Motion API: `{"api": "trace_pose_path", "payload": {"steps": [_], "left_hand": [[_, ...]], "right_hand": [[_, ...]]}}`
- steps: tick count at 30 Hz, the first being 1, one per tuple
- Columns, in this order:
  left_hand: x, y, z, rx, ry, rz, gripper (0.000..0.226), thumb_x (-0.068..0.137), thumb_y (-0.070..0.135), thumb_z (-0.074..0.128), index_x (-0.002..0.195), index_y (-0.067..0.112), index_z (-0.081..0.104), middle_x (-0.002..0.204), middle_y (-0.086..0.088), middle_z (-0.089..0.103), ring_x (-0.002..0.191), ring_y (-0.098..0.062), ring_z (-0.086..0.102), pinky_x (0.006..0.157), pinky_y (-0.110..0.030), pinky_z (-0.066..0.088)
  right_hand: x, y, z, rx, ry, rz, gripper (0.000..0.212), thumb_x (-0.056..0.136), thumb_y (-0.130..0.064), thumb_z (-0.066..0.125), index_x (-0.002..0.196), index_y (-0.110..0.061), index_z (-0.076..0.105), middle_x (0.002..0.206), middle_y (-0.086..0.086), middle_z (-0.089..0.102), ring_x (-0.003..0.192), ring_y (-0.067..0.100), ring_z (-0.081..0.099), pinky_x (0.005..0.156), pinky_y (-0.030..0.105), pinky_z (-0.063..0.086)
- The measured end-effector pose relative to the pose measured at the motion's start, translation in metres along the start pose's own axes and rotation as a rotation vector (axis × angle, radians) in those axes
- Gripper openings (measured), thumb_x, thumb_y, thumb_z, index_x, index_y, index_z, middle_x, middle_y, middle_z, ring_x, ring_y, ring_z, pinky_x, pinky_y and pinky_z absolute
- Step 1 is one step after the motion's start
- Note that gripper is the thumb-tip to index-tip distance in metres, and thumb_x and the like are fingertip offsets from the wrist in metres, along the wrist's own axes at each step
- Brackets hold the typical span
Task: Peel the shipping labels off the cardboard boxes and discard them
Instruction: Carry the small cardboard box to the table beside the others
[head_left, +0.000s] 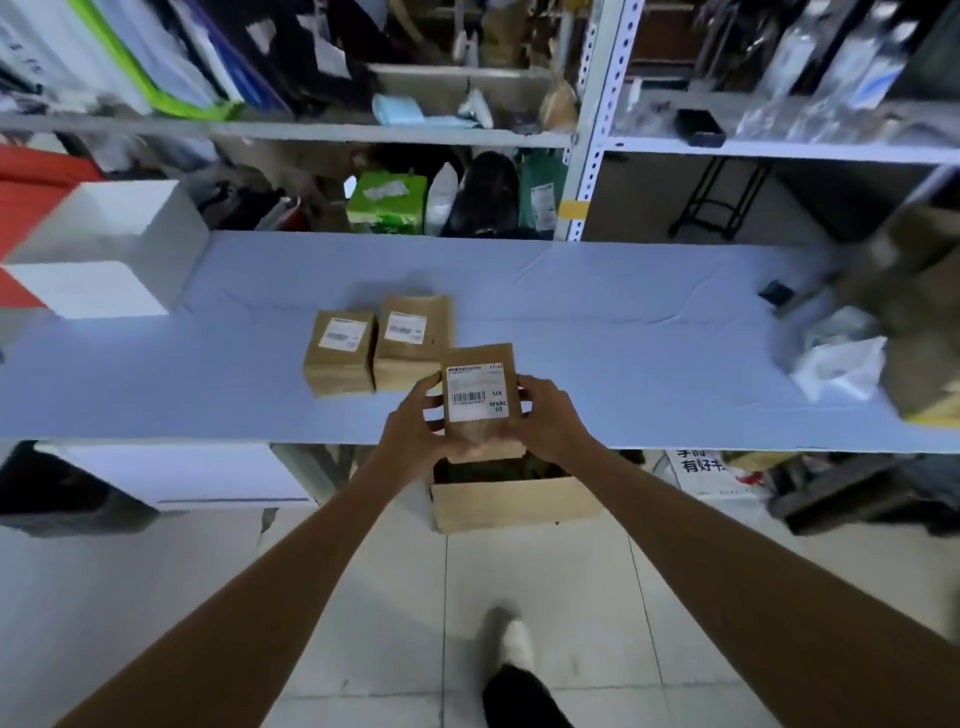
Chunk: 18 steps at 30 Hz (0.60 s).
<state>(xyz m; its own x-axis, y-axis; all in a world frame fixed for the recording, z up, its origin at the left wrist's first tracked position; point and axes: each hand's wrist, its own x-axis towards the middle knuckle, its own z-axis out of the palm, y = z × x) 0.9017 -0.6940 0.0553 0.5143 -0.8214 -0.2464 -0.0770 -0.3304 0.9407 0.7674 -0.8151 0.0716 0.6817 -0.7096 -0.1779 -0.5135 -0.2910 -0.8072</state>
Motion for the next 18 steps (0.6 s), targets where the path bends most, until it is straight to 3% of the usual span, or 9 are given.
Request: {"api": "trace_pose_path", "payload": {"steps": [4,11,16,18], "left_hand": [[0.069,0.015,0.005,0.037,-0.005,0.006,0.110,0.038,0.017,0.091,0.136,0.025,0.042,0.120,0.000,0.062,0.102,-0.016,0.064,0.082,-0.035,0.057],[0.167,0.045,0.020,0.000,-0.020,0.035,0.098,0.052,-0.002,0.088,0.135,0.022,0.041,0.120,0.003,0.060,0.098,-0.005,0.061,0.062,-0.010,0.051],[0.215,0.050,0.026,-0.022,-0.044,-0.006,0.102,0.052,-0.001,0.088,0.139,0.020,0.040,0.124,0.001,0.058,0.102,-0.014,0.062,0.069,-0.017,0.055],[0.228,0.048,0.027,-0.029,-0.060,-0.010,0.105,0.049,0.003,0.090,0.139,0.023,0.039,0.125,0.000,0.059,0.105,-0.017,0.062,0.078,-0.029,0.058]], "right_hand": [[0.064,0.006,-0.023,0.015,0.026,0.032,0.060,0.064,-0.014,0.082,0.120,-0.018,0.062,0.109,0.001,0.068,0.099,0.018,0.063,0.071,0.021,0.049],[0.159,0.016,-0.067,-0.026,0.031,0.044,0.071,0.059,-0.020,0.086,0.125,-0.018,0.059,0.114,0.001,0.064,0.103,0.018,0.062,0.077,0.027,0.051],[0.198,0.022,-0.082,0.013,0.013,0.088,0.068,0.062,-0.016,0.086,0.124,-0.017,0.059,0.112,-0.001,0.065,0.101,0.018,0.061,0.075,0.026,0.050],[0.209,0.025,-0.084,0.018,0.003,0.110,0.072,0.059,-0.017,0.088,0.124,-0.017,0.058,0.112,-0.002,0.064,0.101,0.017,0.060,0.078,0.025,0.049]]}}
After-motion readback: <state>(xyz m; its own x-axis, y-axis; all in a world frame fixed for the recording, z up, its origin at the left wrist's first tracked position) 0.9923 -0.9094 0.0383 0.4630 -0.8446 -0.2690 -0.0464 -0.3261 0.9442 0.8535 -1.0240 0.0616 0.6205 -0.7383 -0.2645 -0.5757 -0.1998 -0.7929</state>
